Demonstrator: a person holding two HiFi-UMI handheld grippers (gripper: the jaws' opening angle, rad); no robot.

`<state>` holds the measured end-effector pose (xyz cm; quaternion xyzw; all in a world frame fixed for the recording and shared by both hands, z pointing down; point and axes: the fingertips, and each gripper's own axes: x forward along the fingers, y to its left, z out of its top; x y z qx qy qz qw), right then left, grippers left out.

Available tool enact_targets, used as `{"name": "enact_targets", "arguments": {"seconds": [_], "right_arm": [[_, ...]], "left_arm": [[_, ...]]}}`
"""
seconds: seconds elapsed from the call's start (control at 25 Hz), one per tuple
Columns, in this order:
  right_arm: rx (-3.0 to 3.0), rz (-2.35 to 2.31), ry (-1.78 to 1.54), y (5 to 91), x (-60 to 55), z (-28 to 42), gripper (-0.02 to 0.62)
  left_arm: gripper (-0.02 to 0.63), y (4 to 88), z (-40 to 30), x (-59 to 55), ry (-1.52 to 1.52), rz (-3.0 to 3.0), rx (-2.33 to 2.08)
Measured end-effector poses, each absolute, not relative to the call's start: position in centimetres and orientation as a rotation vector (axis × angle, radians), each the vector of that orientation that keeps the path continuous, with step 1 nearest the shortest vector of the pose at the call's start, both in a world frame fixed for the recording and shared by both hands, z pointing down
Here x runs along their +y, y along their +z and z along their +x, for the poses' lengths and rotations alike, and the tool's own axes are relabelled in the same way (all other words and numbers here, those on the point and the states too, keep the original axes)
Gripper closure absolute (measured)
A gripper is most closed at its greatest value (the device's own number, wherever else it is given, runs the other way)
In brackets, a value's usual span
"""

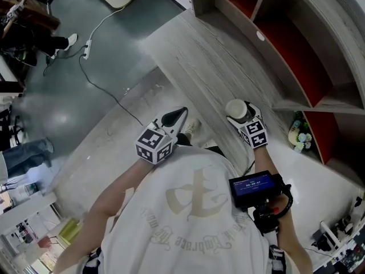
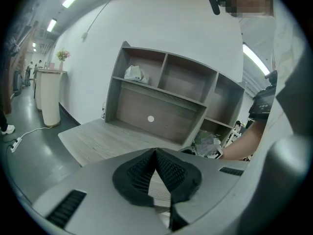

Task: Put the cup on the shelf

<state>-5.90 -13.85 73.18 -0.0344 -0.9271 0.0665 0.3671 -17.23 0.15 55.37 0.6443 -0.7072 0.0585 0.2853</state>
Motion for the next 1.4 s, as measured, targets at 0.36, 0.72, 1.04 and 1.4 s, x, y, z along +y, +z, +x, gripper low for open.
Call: {"name": "enact_targets", "arguments": {"seconds": [0.36, 0.72, 1.04, 1.4], "right_arm": [[-2.393, -0.077, 0.169, 73.2, -13.7, -6.3, 0.176], [-2.413, -0.054, 0.214, 72.6, -13.2, -6.0, 0.179], [-2.442, -0.023, 0.27, 71.8, -13.1, -6.1, 0.179], [-2.483, 0.033, 0.293, 70.1, -13.4, -6.0, 0.179]], "left_arm": [[0.604, 55.5, -17.5, 0.3, 0.163, 1.72, -1.892], [0.604, 55.4, -17.3, 0.5, 0.168, 1.738, -1.875], [0.604, 55.4, -17.5, 0.4, 0.166, 1.754, -1.862], [0.604, 55.4, -17.3, -0.2, 0.168, 1.796, -1.83]]}}
